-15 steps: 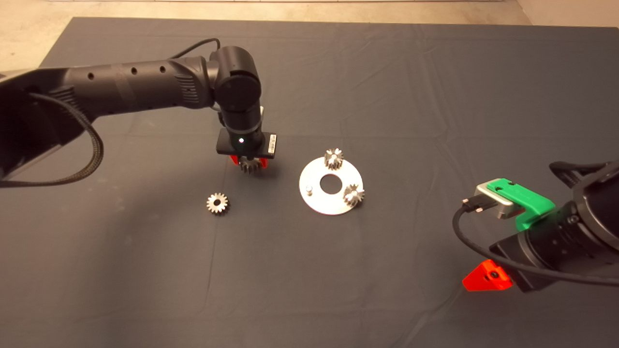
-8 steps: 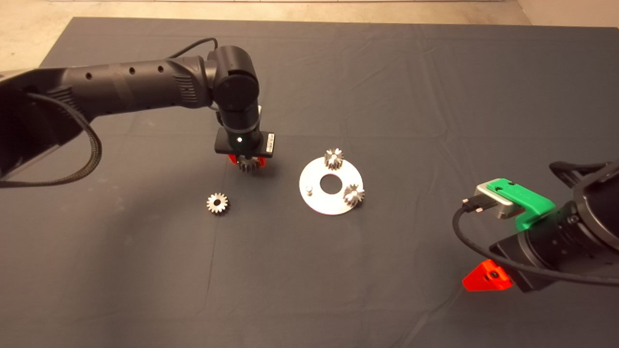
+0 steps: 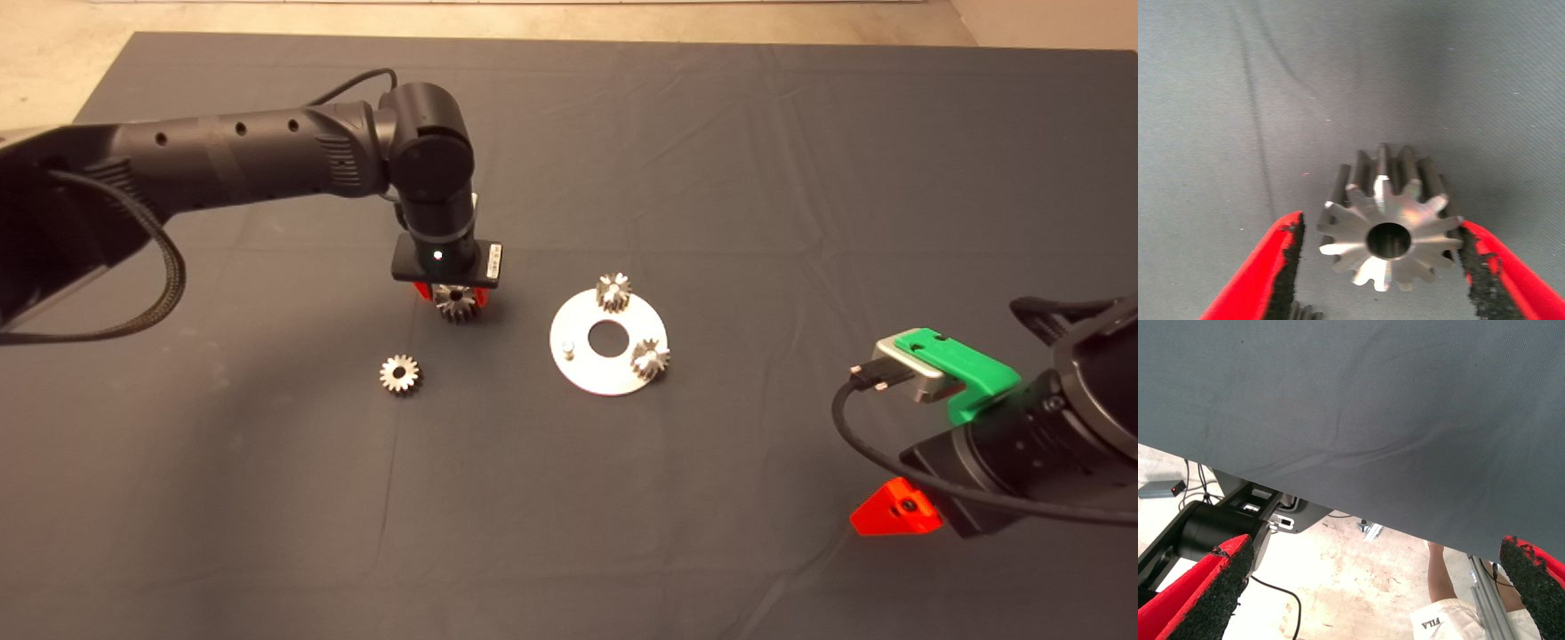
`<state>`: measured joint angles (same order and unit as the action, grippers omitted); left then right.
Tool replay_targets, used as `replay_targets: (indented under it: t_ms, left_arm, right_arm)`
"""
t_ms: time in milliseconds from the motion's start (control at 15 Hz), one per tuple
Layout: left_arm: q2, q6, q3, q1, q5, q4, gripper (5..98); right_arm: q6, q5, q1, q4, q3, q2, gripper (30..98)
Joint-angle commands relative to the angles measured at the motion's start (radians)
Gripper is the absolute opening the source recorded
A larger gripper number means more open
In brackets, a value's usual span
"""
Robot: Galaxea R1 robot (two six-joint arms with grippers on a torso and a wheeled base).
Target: Remove an incorrectly installed larger gear and replace it with the correct smaller gear
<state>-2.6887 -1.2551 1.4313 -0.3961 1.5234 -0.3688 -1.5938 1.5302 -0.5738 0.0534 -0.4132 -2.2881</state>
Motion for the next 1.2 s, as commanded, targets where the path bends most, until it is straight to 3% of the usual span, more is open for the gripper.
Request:
replay_targets:
  t_ms: [0,200,400,600,800,1133]
  left_arm:
    - [0.027,0.000,-0.003,-0.009,0.135,-0.012,58.3]
    - [0.078,0.000,-0.013,-0.009,0.135,-0.007,62.8]
    - [0.139,-0.046,-0.127,-0.009,0.135,-0.002,64.3]
    - [0.202,-0.046,-0.146,-0.009,0.135,-0.002,68.8]
    - [0.229,-0.048,-0.215,-0.009,0.135,0.004,73.5]
    - [0.270,-0.114,-0.334,-0.009,0.135,0.054,78.7]
  right_arm:
    - [0.003,-0.002,-0.015,0.034,0.001,0.005,97.7]
    - [0.003,-0.002,-0.015,0.034,0.001,0.005,97.7]
    - [0.003,-0.002,-0.014,0.034,0.001,0.002,97.7]
    - [0.003,-0.002,-0.015,0.034,0.001,-0.001,97.7]
    - [0.005,-0.002,-0.014,0.034,0.000,-0.003,97.7]
    - [0.005,-0.002,-0.015,0.034,0.001,0.000,97.7]
